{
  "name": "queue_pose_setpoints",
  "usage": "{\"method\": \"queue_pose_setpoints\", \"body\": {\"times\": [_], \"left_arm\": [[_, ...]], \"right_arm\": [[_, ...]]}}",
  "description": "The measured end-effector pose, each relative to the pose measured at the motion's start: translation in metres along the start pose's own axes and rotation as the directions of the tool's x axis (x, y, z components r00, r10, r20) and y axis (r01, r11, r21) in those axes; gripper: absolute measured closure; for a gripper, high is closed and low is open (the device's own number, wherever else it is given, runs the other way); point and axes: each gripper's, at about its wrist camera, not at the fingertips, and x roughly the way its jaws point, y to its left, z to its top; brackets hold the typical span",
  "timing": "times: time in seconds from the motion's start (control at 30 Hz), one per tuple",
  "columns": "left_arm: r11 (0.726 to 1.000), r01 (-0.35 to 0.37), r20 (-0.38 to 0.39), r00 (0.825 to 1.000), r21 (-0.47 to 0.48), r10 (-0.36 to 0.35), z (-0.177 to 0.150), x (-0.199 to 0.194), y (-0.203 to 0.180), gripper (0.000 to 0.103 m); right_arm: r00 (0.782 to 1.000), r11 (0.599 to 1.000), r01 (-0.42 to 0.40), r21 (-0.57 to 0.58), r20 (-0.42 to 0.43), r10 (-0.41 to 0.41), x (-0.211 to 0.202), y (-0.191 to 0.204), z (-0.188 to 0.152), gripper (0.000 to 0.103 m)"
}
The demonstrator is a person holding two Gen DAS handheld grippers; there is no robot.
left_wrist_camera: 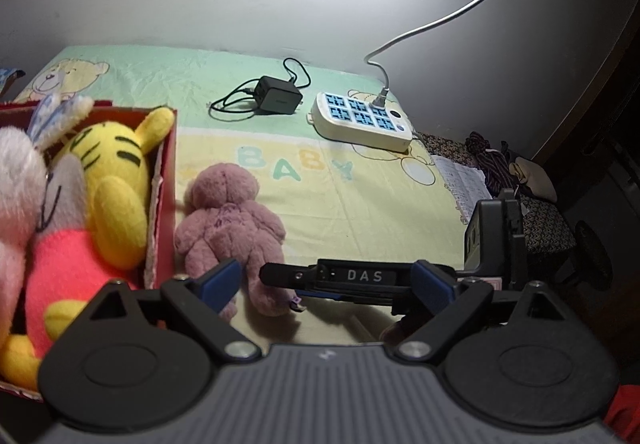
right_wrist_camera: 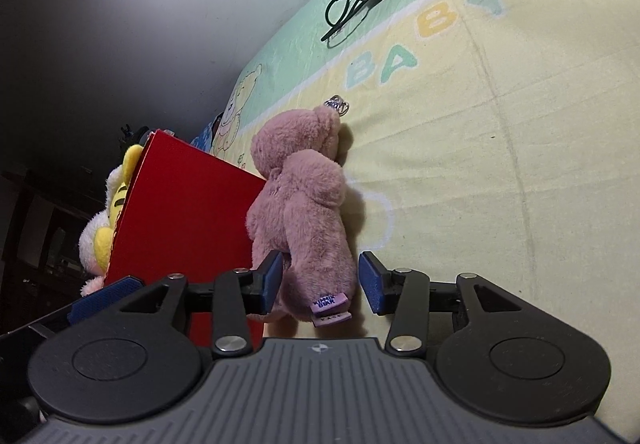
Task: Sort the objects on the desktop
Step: 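Grasp the pink bear plush by its body with the right gripper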
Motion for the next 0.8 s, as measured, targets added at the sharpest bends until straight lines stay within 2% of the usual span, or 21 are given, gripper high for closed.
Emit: {"method": "queue_pose_setpoints", "body": {"times": [0.13,0.23,0.37,0.57,0.8], "left_arm": [[1.000,0.006,-0.001,1.000,-0.023,-0.006,0.003,0.001,0.002,0.007],[0.999,0.010,-0.004,1.000,-0.033,-0.010,0.004,0.002,0.002,0.007],[0.999,0.023,-0.007,1.000,-0.046,-0.024,0.004,0.000,0.003,0.007],[0.999,0.041,-0.021,0.999,-0.035,-0.042,0.003,0.001,-0.001,0.007],[1.000,-0.009,-0.021,1.000,0.013,0.009,0.000,0.006,-0.013,0.003]], "right_arm": [[1.000,0.999,-0.019,-0.026,-0.002,0.019,0.010,0.004,0.000,0.058],[0.999,0.999,-0.024,-0.037,-0.026,0.023,0.013,0.004,0.000,0.070],[0.999,0.999,-0.047,0.023,0.021,0.046,-0.005,-0.008,0.002,0.073],[0.998,0.999,-0.005,0.045,0.069,0.002,-0.042,-0.021,-0.005,0.074],[0.995,0.994,0.069,0.082,0.072,-0.075,-0.083,-0.036,-0.043,0.076]]}}
